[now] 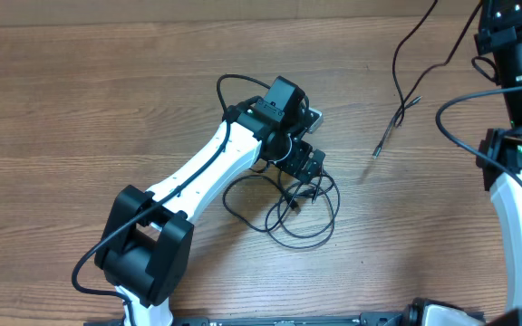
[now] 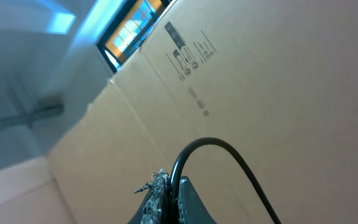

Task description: Untangle cables

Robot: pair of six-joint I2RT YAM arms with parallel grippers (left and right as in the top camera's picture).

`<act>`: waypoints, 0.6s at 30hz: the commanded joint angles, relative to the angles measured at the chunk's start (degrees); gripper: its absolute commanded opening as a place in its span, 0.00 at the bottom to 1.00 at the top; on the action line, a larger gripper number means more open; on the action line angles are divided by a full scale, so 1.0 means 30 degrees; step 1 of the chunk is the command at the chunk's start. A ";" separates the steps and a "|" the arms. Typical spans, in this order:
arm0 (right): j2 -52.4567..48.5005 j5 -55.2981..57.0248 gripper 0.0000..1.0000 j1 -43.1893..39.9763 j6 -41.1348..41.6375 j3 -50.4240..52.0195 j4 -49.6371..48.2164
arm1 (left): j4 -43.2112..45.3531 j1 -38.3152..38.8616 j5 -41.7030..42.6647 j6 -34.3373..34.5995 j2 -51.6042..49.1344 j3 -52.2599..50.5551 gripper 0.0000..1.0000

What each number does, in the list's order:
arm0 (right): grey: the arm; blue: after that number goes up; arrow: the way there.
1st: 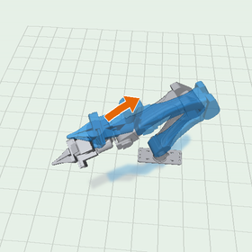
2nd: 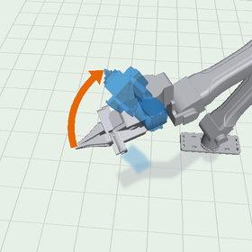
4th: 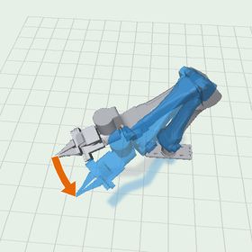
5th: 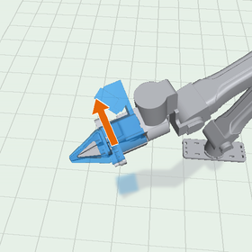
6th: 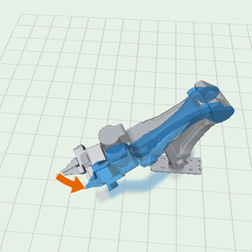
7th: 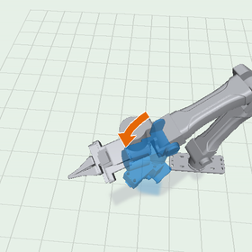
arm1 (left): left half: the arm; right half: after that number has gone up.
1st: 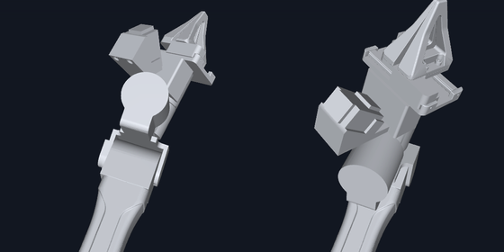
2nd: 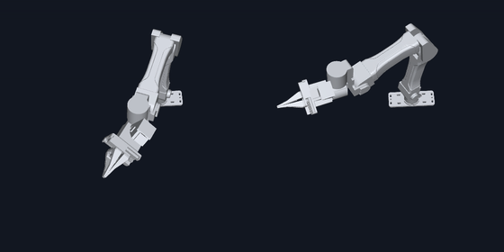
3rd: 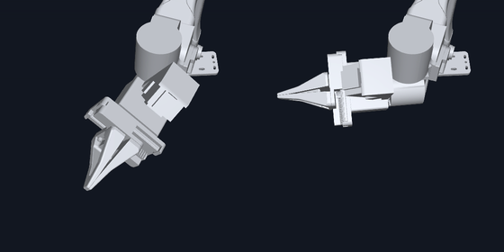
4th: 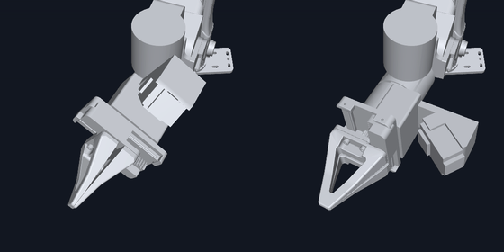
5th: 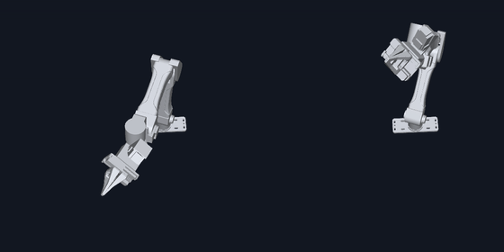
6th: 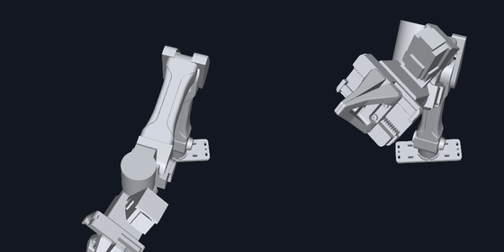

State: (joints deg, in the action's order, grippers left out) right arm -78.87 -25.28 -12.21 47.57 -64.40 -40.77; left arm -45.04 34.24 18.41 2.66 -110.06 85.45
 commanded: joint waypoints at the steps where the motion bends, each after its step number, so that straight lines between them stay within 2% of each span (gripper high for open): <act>1: -0.1144 0.0474 0.04 0.0576 0.2441 -0.0488 -0.1370 | 0.0000 0.0015 0.0160 -0.0168 0.0350 0.0313 1.00; 10: -0.4408 0.3920 0.04 0.3249 0.4233 -0.0845 -0.6594 | 0.0000 0.0022 0.0160 -0.0175 0.0350 0.0313 1.00; 15: -0.4889 0.5843 0.04 0.4189 0.4036 -0.1209 -0.7176 | 0.0000 0.0022 0.0153 -0.0175 0.0350 0.0313 1.00; 18: -0.4889 0.6841 0.04 0.4022 0.2805 -0.1209 -0.6936 | 0.0007 0.0022 0.0153 -0.0175 0.0350 0.0313 1.00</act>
State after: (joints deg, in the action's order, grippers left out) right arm -93.71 -10.74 0.43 58.39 -65.65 -61.58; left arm -45.06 34.24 18.41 2.66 -110.06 85.45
